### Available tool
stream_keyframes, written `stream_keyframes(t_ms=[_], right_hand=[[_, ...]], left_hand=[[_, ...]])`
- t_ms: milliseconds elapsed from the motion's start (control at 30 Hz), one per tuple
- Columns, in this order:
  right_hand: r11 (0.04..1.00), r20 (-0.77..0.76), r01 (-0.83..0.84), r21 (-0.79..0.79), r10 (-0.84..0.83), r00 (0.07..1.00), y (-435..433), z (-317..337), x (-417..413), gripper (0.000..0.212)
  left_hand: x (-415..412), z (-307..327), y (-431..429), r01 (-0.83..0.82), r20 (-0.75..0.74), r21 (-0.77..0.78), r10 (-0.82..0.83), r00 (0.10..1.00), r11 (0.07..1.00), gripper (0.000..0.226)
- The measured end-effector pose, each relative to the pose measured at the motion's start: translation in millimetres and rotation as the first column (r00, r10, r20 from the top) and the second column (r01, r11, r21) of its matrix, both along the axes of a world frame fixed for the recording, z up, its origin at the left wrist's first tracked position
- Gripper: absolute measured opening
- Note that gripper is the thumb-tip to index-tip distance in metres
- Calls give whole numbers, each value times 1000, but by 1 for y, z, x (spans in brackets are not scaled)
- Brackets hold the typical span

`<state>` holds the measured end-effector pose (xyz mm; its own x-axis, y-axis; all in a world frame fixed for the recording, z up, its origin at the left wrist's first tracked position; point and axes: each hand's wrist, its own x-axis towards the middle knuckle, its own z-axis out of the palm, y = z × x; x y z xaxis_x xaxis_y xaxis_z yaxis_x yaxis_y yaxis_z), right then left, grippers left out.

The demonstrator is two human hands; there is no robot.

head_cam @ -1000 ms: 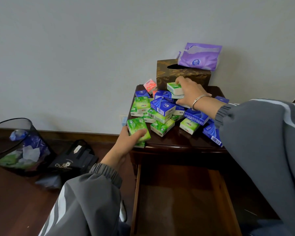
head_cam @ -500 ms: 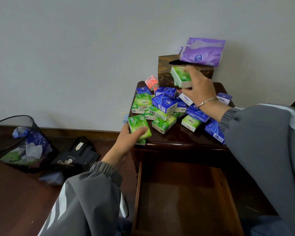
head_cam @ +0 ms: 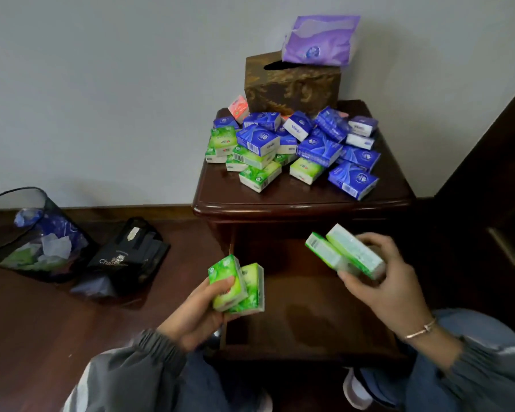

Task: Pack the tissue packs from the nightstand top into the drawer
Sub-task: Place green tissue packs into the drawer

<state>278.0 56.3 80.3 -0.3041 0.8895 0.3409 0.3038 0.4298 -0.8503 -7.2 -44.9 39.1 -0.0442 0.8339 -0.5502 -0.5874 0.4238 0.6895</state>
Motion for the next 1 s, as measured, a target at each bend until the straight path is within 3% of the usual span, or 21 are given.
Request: stream_keyframes(t_ms=[133,267,500,600,667,700,767,833,900,1000], right_hand=[[986,184,29,-166,2,983,-16,-52,6,56],[973,328,17,-228,60,943,-10,-79,9,55],[940,314,121,-319,-16,949,7,-92,14,53],[939,298,132,-319,-33,954,11,-94,14,55],[939,303,130,-318,-29,952,12,-95,12,55],[940,310,130,-316,-27,950,13,-95,10,55],[940,333,129,-317,-17,943,14,-95,7,55],[940,342,120,-321,-3,940,15,-97,2,54],[942,346,108,-318,9,938,16,-98,-3,54],[952,405,80,-295,49,913,16,-99,-10,53]], left_hand=[[11,-42,12,46,-175,-185,-79,981,982,60],[23,-82,39,79,-441,-322,-224,869,943,60],[34,-144,55,229,-519,-472,-478,708,851,67],[29,-156,53,310,-560,-539,-609,562,783,76],[26,-156,54,350,-588,-603,-695,413,717,91],[26,-154,55,361,-616,-640,-734,287,678,100],[30,-148,57,348,-707,-678,-703,-72,647,105],[35,-143,61,441,-772,-635,-492,-403,635,92],[37,-140,64,571,-749,-656,-339,-569,493,71],[39,-143,59,555,-615,-788,-286,-735,267,56]])
